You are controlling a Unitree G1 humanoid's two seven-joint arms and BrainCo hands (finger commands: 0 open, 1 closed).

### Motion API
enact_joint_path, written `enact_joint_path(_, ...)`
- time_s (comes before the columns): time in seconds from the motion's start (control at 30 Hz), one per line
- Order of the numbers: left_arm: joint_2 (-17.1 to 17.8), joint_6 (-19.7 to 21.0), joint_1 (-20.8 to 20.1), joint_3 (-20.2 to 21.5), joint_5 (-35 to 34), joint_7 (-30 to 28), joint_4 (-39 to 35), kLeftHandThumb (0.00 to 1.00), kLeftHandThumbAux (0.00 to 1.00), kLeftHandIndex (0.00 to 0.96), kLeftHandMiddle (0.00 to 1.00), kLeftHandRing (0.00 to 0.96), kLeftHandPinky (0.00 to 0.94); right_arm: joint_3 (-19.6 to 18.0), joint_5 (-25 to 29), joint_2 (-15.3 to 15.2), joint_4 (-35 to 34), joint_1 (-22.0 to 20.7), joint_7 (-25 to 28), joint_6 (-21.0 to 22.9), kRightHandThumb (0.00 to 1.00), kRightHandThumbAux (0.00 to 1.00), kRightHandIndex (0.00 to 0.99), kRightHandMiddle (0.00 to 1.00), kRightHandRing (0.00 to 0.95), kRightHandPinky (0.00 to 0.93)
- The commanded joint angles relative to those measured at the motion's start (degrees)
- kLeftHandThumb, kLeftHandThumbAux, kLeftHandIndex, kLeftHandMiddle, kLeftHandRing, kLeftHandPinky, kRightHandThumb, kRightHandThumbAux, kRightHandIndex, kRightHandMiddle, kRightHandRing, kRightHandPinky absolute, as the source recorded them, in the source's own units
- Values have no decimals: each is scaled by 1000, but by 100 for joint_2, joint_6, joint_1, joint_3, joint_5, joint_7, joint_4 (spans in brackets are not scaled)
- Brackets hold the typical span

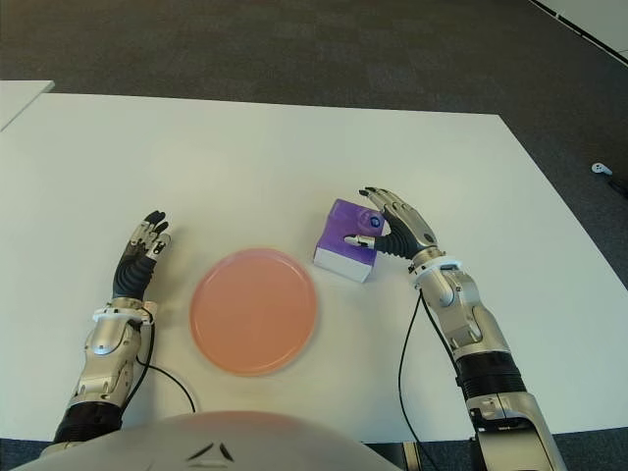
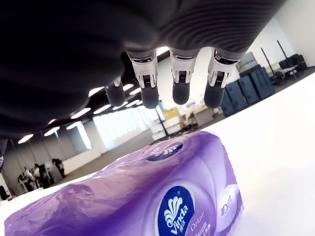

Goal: Put the tissue paper into the plate.

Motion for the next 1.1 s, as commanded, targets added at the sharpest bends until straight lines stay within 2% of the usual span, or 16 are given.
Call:
enact_joint_path(0.03, -54, 190, 132, -41, 36, 16, 218, 0, 446, 0, 0, 0, 0, 31, 8, -31, 83, -1, -2, -74, 303, 329, 0, 0, 0, 0)
enact_joint_path(1.1, -123, 220, 158, -36, 56, 70, 167, 0, 458, 0, 0, 0, 0, -10, 45, -78, 107, 24, 3, -140, 303, 329, 0, 0, 0, 0)
